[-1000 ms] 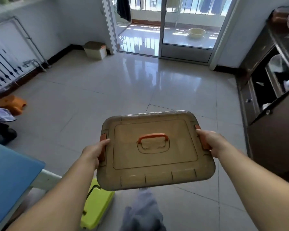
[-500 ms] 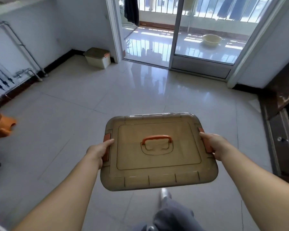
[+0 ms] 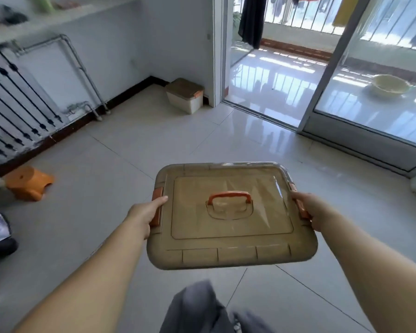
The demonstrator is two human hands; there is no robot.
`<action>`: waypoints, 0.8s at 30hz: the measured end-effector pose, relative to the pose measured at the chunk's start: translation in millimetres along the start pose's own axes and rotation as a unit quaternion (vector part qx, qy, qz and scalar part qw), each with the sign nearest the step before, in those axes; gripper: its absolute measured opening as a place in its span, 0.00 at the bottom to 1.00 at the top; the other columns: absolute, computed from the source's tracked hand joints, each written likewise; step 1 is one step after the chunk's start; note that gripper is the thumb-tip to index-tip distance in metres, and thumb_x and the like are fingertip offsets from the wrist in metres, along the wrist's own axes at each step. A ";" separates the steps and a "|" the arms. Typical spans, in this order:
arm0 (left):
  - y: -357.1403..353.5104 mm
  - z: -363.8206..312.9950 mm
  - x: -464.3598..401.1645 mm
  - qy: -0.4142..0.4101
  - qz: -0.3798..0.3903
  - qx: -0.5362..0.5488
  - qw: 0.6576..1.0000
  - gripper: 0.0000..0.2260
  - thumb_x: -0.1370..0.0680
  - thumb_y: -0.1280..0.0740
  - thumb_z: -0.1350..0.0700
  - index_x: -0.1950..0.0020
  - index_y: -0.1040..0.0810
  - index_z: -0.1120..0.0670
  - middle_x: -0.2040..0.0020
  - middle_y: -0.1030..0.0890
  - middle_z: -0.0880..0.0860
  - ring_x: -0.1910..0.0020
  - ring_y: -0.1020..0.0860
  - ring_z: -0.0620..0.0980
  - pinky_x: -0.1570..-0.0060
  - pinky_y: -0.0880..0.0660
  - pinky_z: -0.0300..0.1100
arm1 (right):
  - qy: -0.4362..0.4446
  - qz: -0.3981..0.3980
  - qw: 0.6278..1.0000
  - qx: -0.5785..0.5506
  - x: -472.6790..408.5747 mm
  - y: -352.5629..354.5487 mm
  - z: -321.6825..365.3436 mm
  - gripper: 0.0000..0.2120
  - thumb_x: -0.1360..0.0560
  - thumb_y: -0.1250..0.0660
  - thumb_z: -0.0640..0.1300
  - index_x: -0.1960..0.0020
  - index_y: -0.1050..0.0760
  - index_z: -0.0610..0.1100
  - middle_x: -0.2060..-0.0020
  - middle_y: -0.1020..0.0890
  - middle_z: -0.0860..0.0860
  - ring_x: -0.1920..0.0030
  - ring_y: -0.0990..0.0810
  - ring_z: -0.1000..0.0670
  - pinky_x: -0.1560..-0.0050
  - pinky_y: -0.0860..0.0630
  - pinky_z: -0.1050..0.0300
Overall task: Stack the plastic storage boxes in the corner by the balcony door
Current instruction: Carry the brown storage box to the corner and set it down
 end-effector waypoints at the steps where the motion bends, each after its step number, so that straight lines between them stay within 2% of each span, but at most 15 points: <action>1: -1.8 -18.0 -16.0 -0.003 -0.006 0.008 1.000 0.29 0.33 0.24 0.50 0.38 0.25 0.63 0.44 0.19 0.62 0.50 0.21 0.59 0.51 0.23 0.50 | -0.001 0.004 1.000 0.006 -17.9 -12.4 19.7 0.17 0.29 0.30 0.49 0.43 0.23 0.43 0.51 0.19 0.41 0.51 0.21 0.39 0.45 0.23 0.46; 2: -3.1 -35.5 -33.4 -0.001 -0.013 0.012 1.000 0.29 0.33 0.24 0.50 0.38 0.25 0.64 0.44 0.19 0.62 0.51 0.21 0.59 0.52 0.24 0.50 | 0.000 0.009 1.000 0.011 -36.1 -26.5 40.2 0.18 0.29 0.29 0.49 0.42 0.23 0.43 0.50 0.20 0.42 0.50 0.20 0.40 0.44 0.23 0.46; 5: -8.7 -86.6 -86.6 0.001 -0.026 0.020 0.999 0.29 0.33 0.24 0.49 0.39 0.25 0.64 0.45 0.19 0.63 0.51 0.21 0.60 0.52 0.23 0.50 | 0.008 0.028 1.000 0.006 -86.3 -69.4 95.5 0.15 0.28 0.31 0.51 0.46 0.24 0.43 0.60 0.20 0.46 0.62 0.23 0.46 0.59 0.24 0.53; 7: -12.7 -130.9 -137.3 0.010 -0.025 0.029 0.999 0.27 0.33 0.24 0.50 0.40 0.24 0.64 0.47 0.19 0.62 0.53 0.21 0.59 0.55 0.23 0.49 | 0.005 0.033 0.999 0.008 -129.2 -107.1 138.4 0.15 0.27 0.32 0.51 0.46 0.25 0.43 0.61 0.22 0.46 0.65 0.25 0.47 0.63 0.27 0.55; 9: -16.2 -168.6 -169.4 0.014 -0.019 0.034 0.999 0.26 0.33 0.24 0.50 0.41 0.24 0.64 0.51 0.19 0.61 0.55 0.21 0.59 0.59 0.24 0.48 | 0.004 0.026 1.000 0.007 -153.6 -131.9 170.4 0.18 0.27 0.32 0.50 0.42 0.25 0.41 0.54 0.20 0.44 0.57 0.22 0.44 0.54 0.24 0.51; 11: -14.7 -212.3 -205.4 0.025 -0.014 0.036 0.999 0.27 0.33 0.24 0.50 0.40 0.24 0.64 0.51 0.20 0.62 0.55 0.21 0.59 0.57 0.24 0.49 | -0.005 0.015 1.000 0.011 -178.1 -160.9 208.0 0.22 0.28 0.31 0.51 0.39 0.25 0.39 0.47 0.20 0.42 0.47 0.21 0.41 0.44 0.24 0.48; 14: -13.2 -279.2 -249.8 0.011 -0.030 0.035 0.999 0.26 0.32 0.25 0.50 0.40 0.24 0.64 0.48 0.19 0.62 0.53 0.22 0.59 0.54 0.24 0.50 | 0.000 0.014 1.000 0.016 -214.1 -200.3 263.6 0.24 0.29 0.30 0.52 0.38 0.25 0.40 0.44 0.20 0.41 0.47 0.21 0.41 0.45 0.23 0.47; 18: -13.3 -346.5 -301.3 0.010 -0.038 0.030 0.999 0.26 0.32 0.25 0.50 0.40 0.24 0.64 0.50 0.19 0.62 0.54 0.21 0.59 0.53 0.24 0.51 | -0.004 0.035 0.999 0.017 -255.9 -244.3 321.8 0.24 0.29 0.30 0.54 0.38 0.25 0.42 0.45 0.20 0.43 0.46 0.21 0.41 0.42 0.24 0.45; 22: -27.6 -430.4 -380.1 0.010 -0.041 0.038 0.998 0.25 0.32 0.25 0.50 0.41 0.24 0.64 0.57 0.21 0.60 0.62 0.22 0.58 0.61 0.25 0.47 | -0.014 0.044 0.999 0.008 -331.5 -299.8 402.0 0.22 0.31 0.29 0.55 0.45 0.24 0.41 0.53 0.21 0.43 0.55 0.21 0.42 0.47 0.22 0.46; 24: -37.5 -473.7 -421.9 0.012 -0.043 0.049 0.998 0.25 0.32 0.25 0.50 0.42 0.24 0.64 0.55 0.21 0.61 0.64 0.23 0.57 0.61 0.26 0.49 | -0.028 0.052 0.998 -0.001 -372.4 -329.1 440.6 0.22 0.31 0.28 0.56 0.46 0.24 0.40 0.53 0.21 0.43 0.54 0.22 0.42 0.47 0.23 0.46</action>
Point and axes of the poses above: each hand's wrist, its own x-axis away from the middle knuckle, its own y-axis out of the back of the hand, z = x × y, the point moved 8 cm from there along -x, towards the middle knuckle
